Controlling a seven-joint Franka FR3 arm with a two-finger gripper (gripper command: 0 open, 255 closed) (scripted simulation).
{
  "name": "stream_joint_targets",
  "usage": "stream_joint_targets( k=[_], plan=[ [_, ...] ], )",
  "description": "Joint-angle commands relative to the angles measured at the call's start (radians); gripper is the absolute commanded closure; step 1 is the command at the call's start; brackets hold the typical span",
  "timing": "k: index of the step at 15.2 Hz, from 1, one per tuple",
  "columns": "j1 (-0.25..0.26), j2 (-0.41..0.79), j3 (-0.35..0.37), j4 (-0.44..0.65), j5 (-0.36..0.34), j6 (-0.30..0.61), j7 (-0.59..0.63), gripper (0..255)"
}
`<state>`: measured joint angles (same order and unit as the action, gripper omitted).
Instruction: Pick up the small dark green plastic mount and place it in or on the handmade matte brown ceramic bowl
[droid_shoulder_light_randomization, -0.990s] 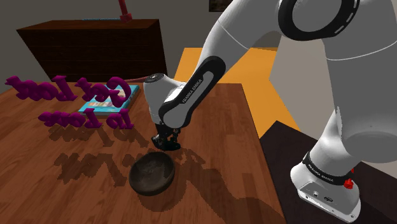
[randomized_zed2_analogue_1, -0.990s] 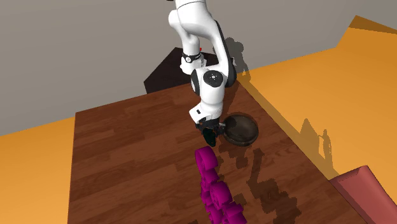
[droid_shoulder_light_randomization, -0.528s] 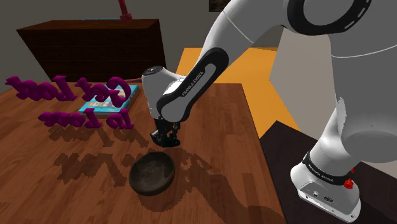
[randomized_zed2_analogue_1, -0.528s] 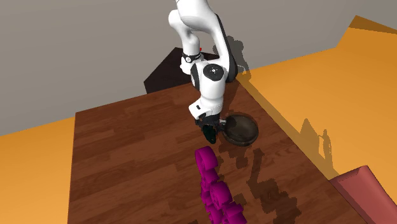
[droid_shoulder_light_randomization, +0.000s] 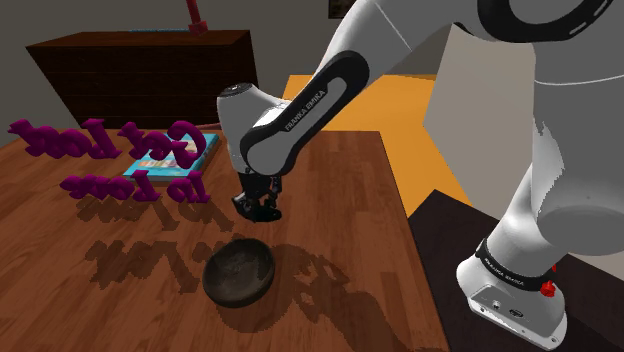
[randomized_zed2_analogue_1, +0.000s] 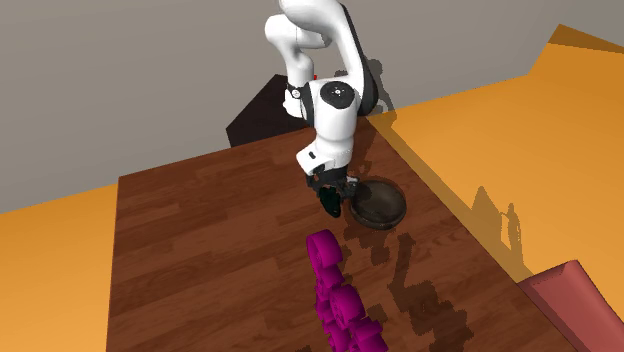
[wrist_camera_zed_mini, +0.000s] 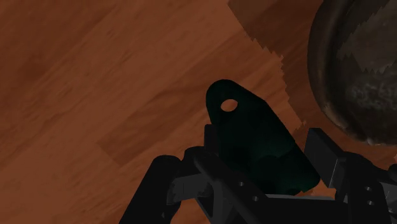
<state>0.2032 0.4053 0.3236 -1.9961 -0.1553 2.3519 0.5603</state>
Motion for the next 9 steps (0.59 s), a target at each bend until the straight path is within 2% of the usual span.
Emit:
stream_joint_targets(
  k=[1, 9],
  plan=[
    [-0.003, -0.016, 0.004, 0.005, 0.008, -0.021, -0.005, 255],
    [-0.015, -0.084, 0.020, 0.028, 0.040, -0.108, -0.025, 255]
  ],
)
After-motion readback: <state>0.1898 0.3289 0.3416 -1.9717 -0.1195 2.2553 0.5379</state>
